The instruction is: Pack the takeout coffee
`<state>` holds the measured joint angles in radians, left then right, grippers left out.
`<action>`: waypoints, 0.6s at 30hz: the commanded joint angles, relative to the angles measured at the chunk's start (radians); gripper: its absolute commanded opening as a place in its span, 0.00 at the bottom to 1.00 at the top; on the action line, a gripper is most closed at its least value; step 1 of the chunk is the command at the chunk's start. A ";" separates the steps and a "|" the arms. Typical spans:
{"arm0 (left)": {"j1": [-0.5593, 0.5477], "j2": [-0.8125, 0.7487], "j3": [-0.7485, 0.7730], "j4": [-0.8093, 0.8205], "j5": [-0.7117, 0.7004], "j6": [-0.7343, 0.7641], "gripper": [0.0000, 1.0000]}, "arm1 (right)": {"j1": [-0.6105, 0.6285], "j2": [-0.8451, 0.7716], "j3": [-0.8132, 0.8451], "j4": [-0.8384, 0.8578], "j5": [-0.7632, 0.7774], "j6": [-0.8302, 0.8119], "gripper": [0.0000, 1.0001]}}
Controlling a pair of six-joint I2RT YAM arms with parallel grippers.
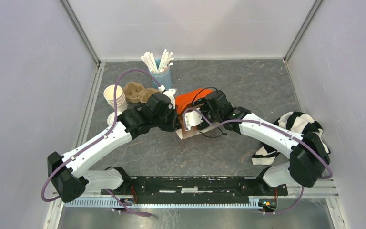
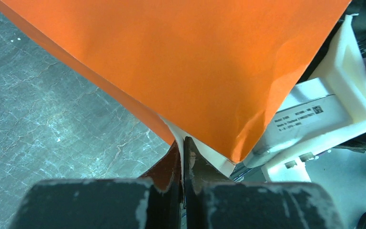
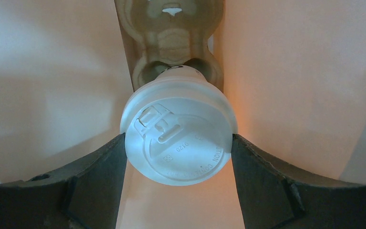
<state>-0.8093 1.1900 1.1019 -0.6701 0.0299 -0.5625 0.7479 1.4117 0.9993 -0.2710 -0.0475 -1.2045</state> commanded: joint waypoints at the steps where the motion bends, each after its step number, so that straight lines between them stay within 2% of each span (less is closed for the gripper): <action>1: -0.004 -0.013 0.012 0.021 0.012 0.035 0.06 | -0.008 0.012 0.000 0.063 -0.027 0.029 0.25; 9: -0.004 -0.004 0.019 0.020 0.019 0.036 0.06 | -0.010 0.028 -0.015 0.139 -0.037 0.059 0.26; 18: -0.002 0.010 0.048 0.010 0.077 0.001 0.06 | -0.010 0.025 0.002 0.092 -0.046 0.079 0.27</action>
<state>-0.8093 1.1995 1.1027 -0.6712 0.0536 -0.5632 0.7429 1.4563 0.9920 -0.2062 -0.0685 -1.1622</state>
